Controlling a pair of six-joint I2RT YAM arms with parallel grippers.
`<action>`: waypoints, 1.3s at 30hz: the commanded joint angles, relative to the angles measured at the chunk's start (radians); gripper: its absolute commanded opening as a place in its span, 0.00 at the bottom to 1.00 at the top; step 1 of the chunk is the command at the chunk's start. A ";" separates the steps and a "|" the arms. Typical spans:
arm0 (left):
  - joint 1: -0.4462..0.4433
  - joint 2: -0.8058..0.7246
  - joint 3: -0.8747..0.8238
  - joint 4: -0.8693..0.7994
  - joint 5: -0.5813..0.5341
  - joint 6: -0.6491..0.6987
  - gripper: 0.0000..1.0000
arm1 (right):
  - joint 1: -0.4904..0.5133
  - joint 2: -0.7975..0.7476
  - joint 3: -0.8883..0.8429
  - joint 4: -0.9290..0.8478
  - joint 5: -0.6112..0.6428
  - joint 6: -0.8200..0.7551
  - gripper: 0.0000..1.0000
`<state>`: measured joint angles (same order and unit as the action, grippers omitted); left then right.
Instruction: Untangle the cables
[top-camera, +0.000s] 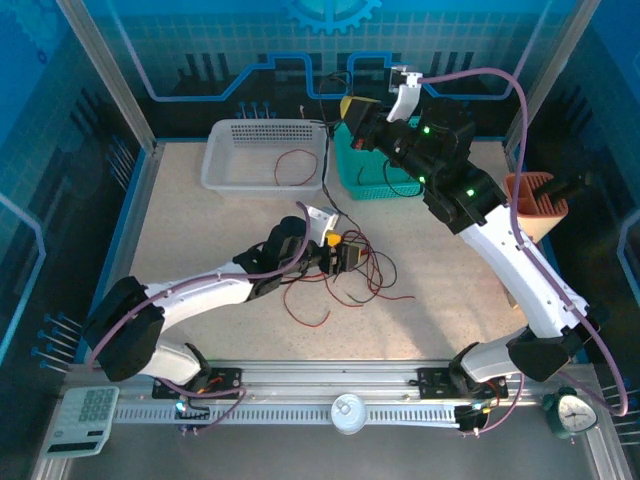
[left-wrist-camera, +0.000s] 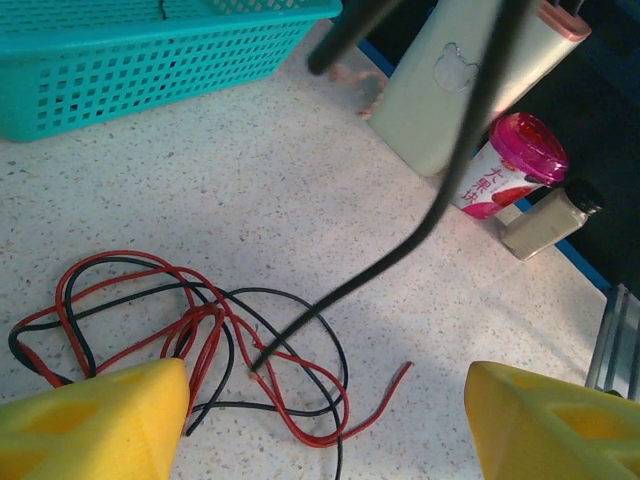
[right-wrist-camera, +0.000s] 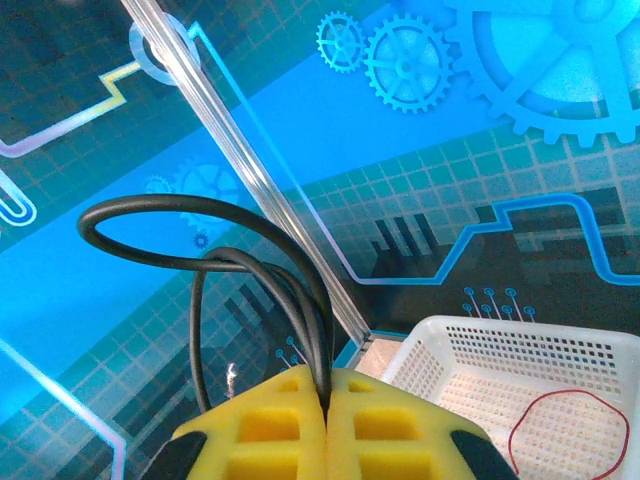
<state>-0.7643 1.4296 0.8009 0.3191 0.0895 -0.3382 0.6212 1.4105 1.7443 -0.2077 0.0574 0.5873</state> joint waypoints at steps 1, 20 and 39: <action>-0.011 0.010 -0.012 0.074 -0.041 0.010 0.74 | 0.014 -0.003 0.025 0.045 0.031 -0.002 0.00; -0.015 0.099 -0.037 0.393 0.002 0.019 0.49 | 0.016 -0.064 -0.064 0.129 0.095 0.101 0.00; -0.016 0.116 -0.014 0.429 0.027 -0.022 0.05 | 0.012 -0.091 -0.117 0.150 0.166 0.102 0.00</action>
<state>-0.7753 1.5627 0.7616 0.7284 0.0875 -0.3557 0.6228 1.3483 1.6386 -0.0952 0.1844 0.6922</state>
